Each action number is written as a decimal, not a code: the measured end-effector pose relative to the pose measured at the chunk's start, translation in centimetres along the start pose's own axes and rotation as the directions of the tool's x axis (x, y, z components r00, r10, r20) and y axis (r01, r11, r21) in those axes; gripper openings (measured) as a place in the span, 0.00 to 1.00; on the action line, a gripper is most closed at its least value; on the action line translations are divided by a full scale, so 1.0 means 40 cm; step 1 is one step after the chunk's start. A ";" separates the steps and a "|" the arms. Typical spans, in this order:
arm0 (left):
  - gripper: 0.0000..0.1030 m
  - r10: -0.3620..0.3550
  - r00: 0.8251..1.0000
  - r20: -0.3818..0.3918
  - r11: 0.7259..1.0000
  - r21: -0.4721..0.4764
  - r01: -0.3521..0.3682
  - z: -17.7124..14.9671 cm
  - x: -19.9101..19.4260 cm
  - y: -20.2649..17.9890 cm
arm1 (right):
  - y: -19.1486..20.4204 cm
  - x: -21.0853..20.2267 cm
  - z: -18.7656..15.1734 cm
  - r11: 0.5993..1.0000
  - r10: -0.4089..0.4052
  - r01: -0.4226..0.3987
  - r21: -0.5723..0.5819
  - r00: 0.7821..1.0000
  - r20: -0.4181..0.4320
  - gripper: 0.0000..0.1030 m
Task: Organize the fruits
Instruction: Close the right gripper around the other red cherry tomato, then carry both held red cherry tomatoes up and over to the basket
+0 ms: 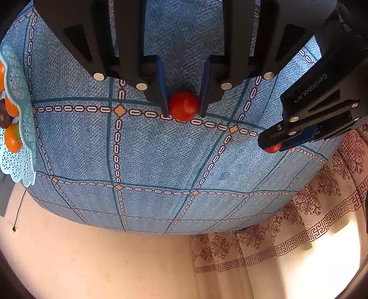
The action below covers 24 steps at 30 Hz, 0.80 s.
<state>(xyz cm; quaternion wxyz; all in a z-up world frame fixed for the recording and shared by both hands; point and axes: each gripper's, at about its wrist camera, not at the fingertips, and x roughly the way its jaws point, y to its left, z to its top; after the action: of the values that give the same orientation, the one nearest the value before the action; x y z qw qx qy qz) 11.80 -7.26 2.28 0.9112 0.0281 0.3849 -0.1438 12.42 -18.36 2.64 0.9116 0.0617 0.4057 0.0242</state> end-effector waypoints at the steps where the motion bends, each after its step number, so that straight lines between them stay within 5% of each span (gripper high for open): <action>1: 0.27 0.000 1.000 0.000 1.000 0.001 0.000 -0.001 0.000 -0.002 | -0.001 -0.007 0.000 1.000 0.000 0.000 0.003 1.000 0.005 0.26; 24: 0.27 0.030 0.999 0.035 0.998 0.058 -0.032 -0.006 -0.041 -0.064 | -0.041 -0.170 -0.005 0.996 -0.005 -0.006 0.084 0.992 0.129 0.26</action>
<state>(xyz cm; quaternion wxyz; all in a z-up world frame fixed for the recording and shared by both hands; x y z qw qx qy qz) 9.83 -9.28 3.41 0.9187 0.0585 0.3642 -0.1414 7.73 -20.61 7.30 0.9325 0.1018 0.3465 0.0030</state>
